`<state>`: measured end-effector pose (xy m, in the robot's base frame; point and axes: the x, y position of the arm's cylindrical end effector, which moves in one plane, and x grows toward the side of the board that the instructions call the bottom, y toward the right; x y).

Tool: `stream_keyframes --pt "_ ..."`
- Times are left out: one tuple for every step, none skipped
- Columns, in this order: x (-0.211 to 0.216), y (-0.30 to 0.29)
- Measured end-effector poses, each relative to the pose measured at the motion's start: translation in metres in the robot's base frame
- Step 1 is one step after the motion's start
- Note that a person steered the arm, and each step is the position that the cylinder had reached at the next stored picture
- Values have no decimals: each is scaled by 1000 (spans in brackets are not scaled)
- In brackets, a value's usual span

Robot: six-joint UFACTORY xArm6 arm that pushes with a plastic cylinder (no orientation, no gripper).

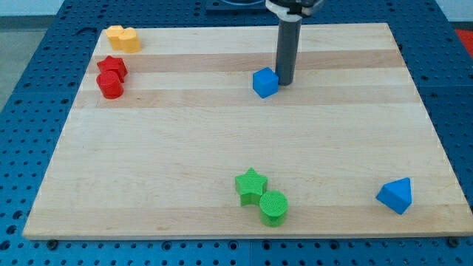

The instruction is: Slide blue cube above the blue triangle

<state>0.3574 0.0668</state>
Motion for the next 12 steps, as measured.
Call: stream_keyframes --pt "-14 0" --pt "-34 -23" --pt "-11 -75" --pt "18 -81" --pt "13 -23" --pt "3 23" --pt "0 0" --pt "-33 -13" --pt "-58 7" --pt "-40 27" --pt "4 35" --pt "49 45"
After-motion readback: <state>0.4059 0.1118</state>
